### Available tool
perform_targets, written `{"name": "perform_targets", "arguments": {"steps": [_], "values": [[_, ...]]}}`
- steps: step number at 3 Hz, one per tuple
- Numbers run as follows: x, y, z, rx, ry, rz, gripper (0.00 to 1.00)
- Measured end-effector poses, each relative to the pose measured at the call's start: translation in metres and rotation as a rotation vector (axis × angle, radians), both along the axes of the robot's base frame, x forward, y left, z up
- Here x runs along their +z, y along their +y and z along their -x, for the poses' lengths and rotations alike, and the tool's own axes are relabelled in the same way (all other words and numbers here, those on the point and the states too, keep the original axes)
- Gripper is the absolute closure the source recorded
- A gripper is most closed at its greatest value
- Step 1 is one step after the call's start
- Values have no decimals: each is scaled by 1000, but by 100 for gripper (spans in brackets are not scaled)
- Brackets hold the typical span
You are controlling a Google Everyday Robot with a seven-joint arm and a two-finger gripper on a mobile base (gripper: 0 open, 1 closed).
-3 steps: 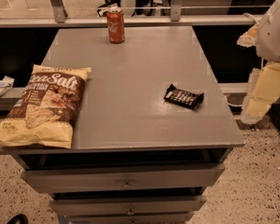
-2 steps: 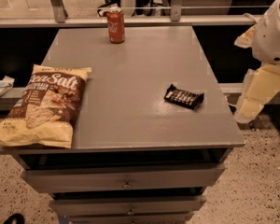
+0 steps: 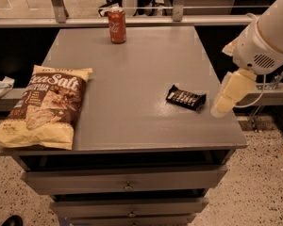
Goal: Move rxbar chocolate near coke can
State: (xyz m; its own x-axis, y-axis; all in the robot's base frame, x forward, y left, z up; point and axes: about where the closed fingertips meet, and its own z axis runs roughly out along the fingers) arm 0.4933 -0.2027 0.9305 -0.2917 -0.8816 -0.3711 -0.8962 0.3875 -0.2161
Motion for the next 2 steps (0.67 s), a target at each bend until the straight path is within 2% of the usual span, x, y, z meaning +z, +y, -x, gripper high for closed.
{"name": "perform_targets", "arguments": {"steps": [2], "values": [[-52,8,-27,-89,33,-129,0]]}}
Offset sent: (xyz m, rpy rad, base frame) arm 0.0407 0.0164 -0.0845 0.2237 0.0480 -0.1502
